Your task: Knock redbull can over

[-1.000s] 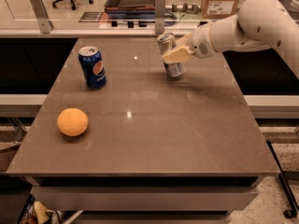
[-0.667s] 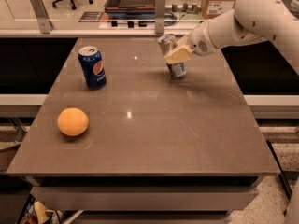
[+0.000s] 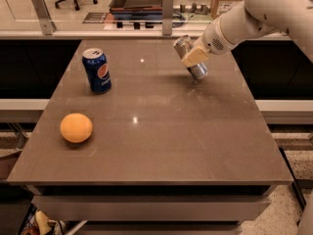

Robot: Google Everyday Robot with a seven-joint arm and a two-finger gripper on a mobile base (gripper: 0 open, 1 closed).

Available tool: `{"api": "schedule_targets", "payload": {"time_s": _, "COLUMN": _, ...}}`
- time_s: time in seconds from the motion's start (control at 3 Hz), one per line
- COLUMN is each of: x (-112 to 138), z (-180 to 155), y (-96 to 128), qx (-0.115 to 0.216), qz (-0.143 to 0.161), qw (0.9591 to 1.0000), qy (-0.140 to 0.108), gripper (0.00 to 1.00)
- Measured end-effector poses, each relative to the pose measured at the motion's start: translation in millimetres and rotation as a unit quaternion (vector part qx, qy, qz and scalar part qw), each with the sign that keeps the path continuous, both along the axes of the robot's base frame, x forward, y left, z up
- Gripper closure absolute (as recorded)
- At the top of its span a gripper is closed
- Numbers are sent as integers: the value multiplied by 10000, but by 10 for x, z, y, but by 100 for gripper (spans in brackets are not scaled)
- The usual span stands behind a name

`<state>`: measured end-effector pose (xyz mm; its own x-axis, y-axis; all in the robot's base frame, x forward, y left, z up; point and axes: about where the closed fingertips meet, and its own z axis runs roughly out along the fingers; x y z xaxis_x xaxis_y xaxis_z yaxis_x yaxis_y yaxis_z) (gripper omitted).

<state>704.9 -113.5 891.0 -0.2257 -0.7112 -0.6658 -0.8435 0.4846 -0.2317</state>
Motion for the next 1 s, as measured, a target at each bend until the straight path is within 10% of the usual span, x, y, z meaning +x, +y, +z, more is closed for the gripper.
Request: {"api": "schedule_targets", "payload": {"time_s": 1.0, "x": -34, "z": -437, "y": 121, "qx": -1261, "qz": 107, "qw": 9916, "qy": 280, "gripper": 100}}
